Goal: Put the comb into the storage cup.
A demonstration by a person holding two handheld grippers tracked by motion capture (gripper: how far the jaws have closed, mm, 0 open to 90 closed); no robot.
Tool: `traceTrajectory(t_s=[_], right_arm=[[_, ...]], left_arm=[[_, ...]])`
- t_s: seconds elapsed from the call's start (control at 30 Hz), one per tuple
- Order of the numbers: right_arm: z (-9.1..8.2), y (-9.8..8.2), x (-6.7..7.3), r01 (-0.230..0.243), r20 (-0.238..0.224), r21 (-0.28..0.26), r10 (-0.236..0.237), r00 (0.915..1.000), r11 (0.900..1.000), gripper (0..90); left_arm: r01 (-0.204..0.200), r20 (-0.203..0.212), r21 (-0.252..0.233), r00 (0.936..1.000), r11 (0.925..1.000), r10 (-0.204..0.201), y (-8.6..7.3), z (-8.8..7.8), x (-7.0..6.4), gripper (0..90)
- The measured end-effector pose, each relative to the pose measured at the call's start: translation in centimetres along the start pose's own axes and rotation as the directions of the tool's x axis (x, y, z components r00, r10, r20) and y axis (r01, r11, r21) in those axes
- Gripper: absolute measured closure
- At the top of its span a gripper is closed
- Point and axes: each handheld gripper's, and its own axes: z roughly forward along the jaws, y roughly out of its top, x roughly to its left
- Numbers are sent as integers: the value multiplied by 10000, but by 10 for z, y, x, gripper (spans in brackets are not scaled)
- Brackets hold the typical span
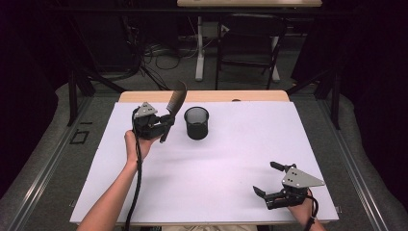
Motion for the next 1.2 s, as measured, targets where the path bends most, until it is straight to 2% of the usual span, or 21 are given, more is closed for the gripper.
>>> traceTrajectory(t_s=[0.4, 0.87, 1.2], right_arm=[[0, 0, -1, -6, -9, -3, 6, 10000, 10000, 4], [-2, 1, 0, 47, 12, -50, -47, 10000, 10000, 4], [-2, 0, 0, 31, 20, -67, -31, 10000, 10000, 4]], left_arm=[[61, 21, -280, 10000, 9996, -60, 15, 6, 0, 725], [-98, -9, -730, 10000, 9973, 98, 35, 11, -4, 725], [-42, -16, -1021, 10000, 9948, 40, 41, 16, -4, 725]])
